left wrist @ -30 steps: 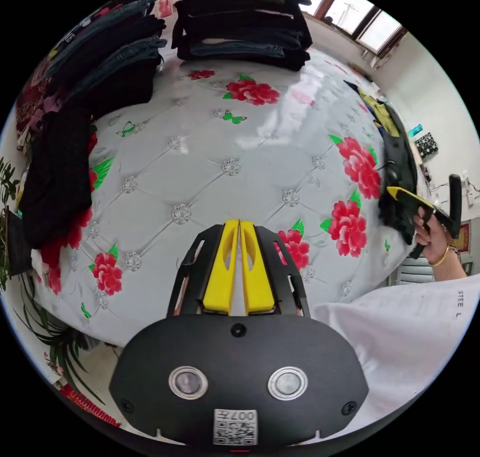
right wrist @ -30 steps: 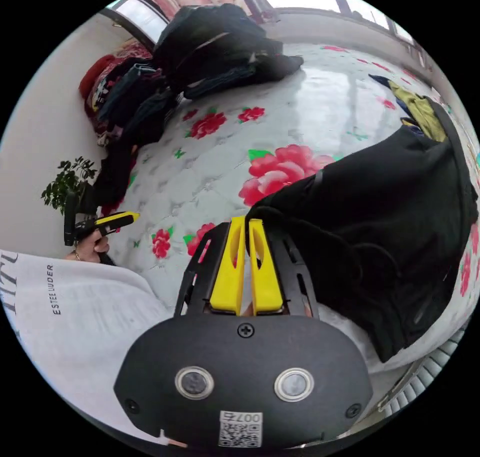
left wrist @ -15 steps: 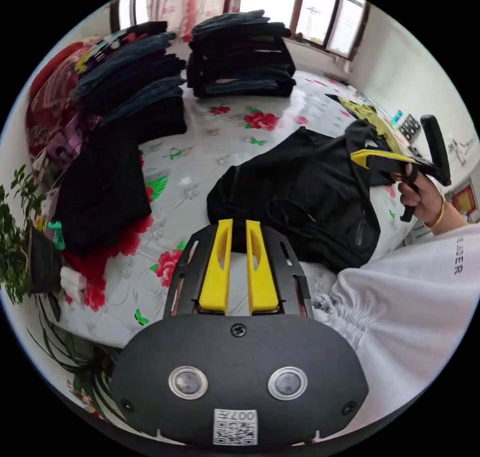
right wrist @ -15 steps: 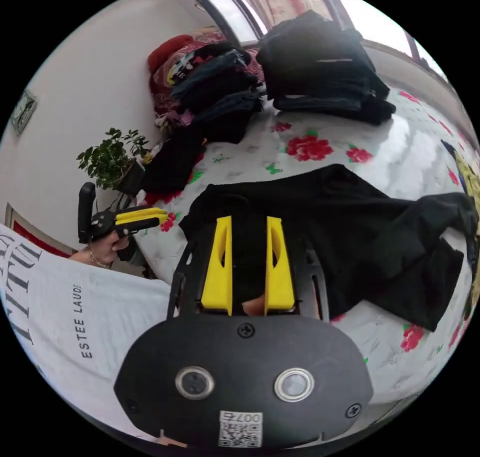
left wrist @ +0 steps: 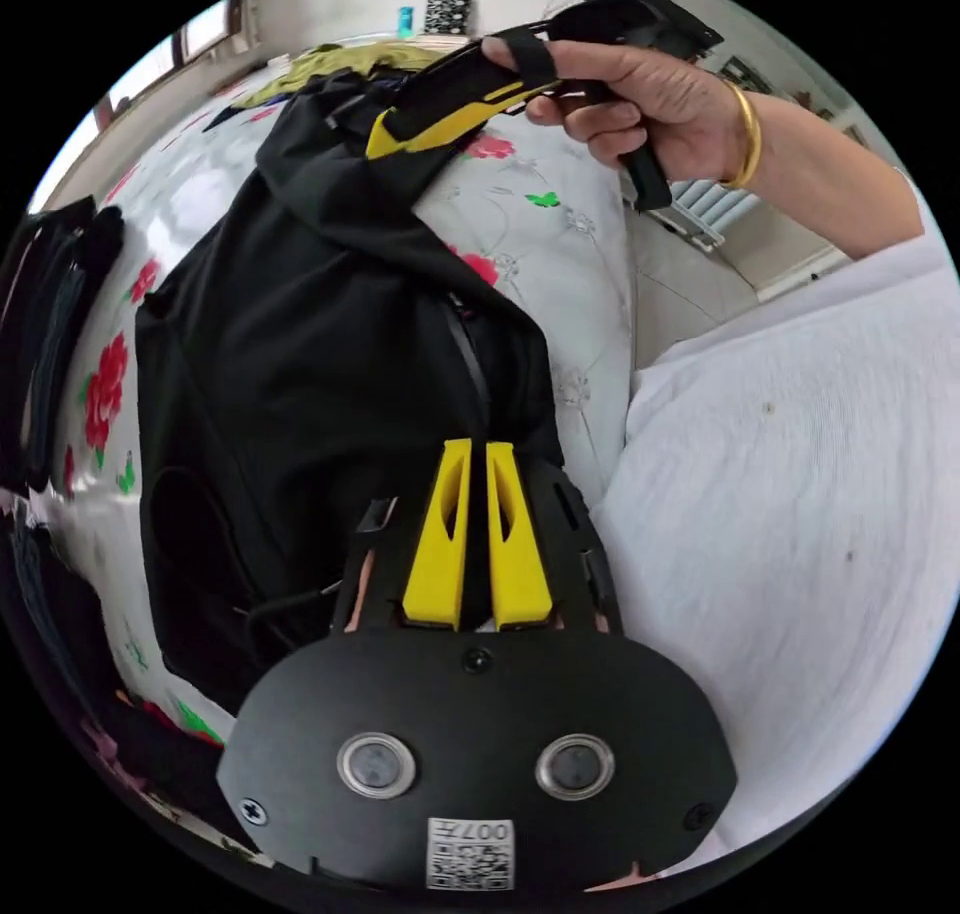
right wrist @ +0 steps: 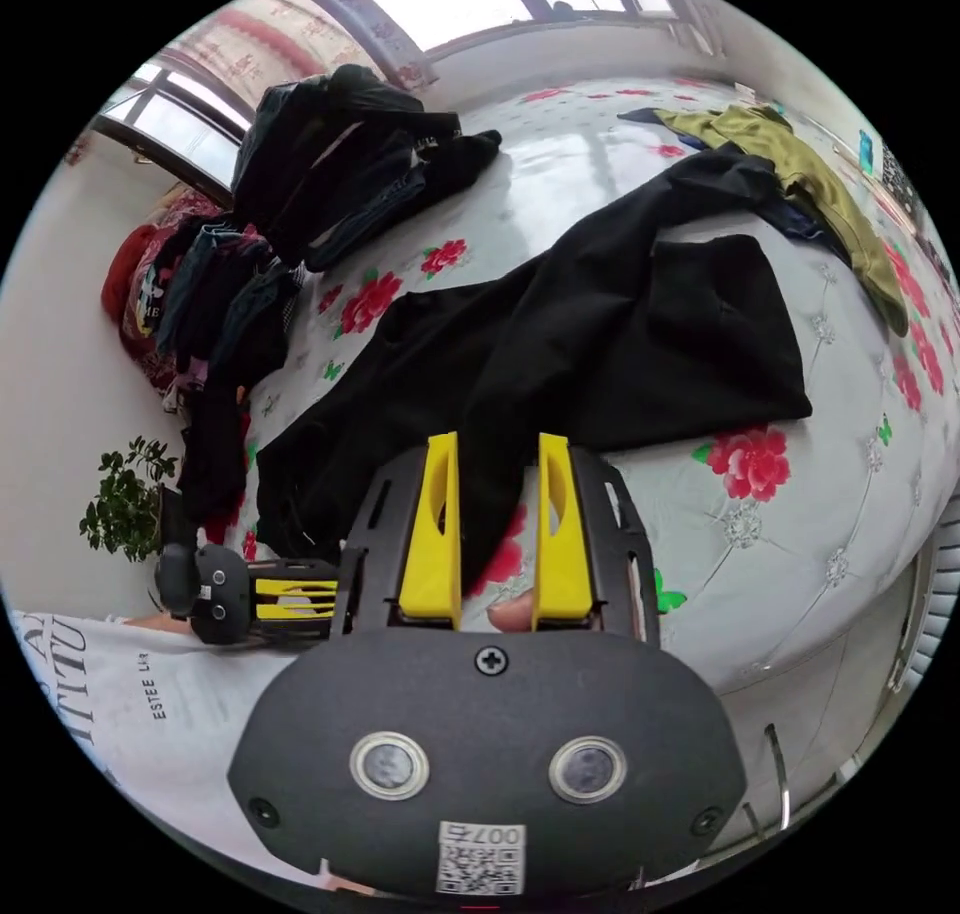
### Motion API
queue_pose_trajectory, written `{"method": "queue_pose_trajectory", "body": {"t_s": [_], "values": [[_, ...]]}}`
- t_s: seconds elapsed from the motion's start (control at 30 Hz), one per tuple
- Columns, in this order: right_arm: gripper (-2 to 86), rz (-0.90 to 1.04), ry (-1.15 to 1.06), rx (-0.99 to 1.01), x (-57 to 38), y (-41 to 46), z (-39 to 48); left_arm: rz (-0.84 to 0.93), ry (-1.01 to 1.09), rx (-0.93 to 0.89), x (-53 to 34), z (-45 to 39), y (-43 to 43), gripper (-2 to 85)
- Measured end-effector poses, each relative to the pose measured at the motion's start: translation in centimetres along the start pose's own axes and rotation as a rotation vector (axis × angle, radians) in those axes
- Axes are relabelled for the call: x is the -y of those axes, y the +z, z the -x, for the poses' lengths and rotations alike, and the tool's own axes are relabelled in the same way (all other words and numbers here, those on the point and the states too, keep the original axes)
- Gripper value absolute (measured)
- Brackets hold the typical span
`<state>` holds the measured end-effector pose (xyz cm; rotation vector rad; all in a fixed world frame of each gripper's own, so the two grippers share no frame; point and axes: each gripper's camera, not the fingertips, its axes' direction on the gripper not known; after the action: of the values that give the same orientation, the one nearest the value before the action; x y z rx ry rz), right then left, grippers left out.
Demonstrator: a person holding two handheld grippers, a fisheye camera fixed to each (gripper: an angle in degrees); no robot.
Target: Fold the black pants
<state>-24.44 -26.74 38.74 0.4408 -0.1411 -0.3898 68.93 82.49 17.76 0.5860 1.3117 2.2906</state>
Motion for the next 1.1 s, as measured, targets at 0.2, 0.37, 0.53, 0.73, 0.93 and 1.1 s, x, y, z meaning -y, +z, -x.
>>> {"method": "queue_pose_trajectory", "body": {"t_s": [0.2,0.37,0.53,0.73,0.93,1.1], "values": [[10.8,-0.120,0.083,-0.030,5.5,-3.6,-5.0,-0.101,-0.496,0.006,-11.8,6.8,-6.9,0.0],[11.4,-0.131,0.177,-0.069,9.6,-3.6,-9.7,-0.110,-0.906,0.143,-23.9,9.5,-13.0,0.0],[11.8,-0.078,0.152,-0.063,14.5,-1.7,-10.3,-0.113,-1.061,0.153,-24.5,10.7,-15.1,0.0],[11.8,0.129,0.026,-0.163,20.4,5.7,-7.7,-0.095,-1.135,0.155,-22.8,12.1,-16.6,-0.1],[1.6,0.209,-0.090,-0.404,22.4,9.0,-5.6,-0.271,-1.189,0.139,-22.3,14.3,-22.2,-0.2],[0.0,-0.201,-0.035,-0.002,24.1,-3.9,-7.2,-0.454,-1.102,0.246,-20.4,18.0,-30.9,-0.3]]}}
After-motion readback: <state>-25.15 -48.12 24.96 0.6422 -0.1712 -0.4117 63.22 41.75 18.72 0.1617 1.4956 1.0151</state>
